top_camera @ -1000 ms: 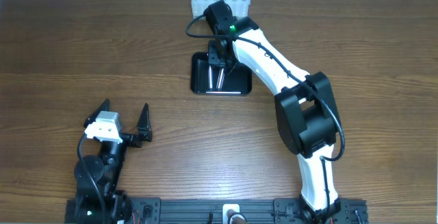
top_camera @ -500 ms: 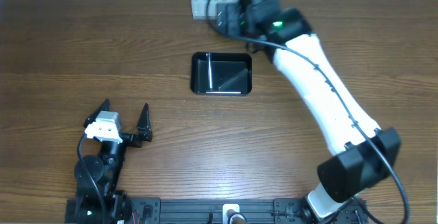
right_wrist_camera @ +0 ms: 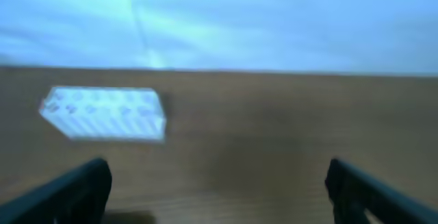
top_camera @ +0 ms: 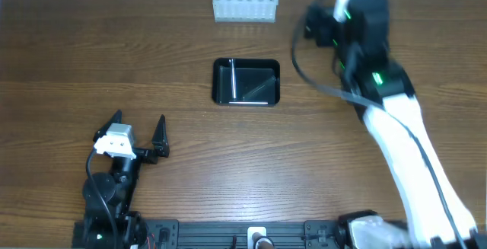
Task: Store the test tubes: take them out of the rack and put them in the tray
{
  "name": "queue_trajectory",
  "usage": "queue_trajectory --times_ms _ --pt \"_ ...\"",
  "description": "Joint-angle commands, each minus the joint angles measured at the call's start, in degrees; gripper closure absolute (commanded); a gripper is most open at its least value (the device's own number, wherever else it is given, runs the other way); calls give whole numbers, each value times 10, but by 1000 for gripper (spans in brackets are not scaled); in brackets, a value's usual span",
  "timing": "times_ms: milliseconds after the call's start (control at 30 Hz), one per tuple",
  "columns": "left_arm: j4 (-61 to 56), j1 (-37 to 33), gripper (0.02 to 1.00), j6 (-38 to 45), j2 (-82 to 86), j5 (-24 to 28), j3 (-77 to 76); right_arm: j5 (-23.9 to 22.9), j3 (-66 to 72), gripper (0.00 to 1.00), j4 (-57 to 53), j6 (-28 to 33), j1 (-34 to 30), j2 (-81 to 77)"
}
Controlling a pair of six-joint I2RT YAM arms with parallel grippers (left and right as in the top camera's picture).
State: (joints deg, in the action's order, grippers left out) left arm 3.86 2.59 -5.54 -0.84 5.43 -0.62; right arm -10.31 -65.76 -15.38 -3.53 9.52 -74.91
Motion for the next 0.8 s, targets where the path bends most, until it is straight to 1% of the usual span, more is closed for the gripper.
queue_trajectory --times_ms 33,133,300,533,800 --pt "1 -2 18 6 5 5 3 35 141 7 19 14 -50 144" --pt "1 -2 18 6 5 5 3 40 226 9 19 14 -62 240" --pt "1 -2 18 6 5 5 3 38 357 9 41 14 -62 398" --pt "1 -2 18 6 5 5 3 31 489 9 47 14 -62 567" --pt "1 -2 20 6 5 5 3 31 551 9 58 18 -62 638"
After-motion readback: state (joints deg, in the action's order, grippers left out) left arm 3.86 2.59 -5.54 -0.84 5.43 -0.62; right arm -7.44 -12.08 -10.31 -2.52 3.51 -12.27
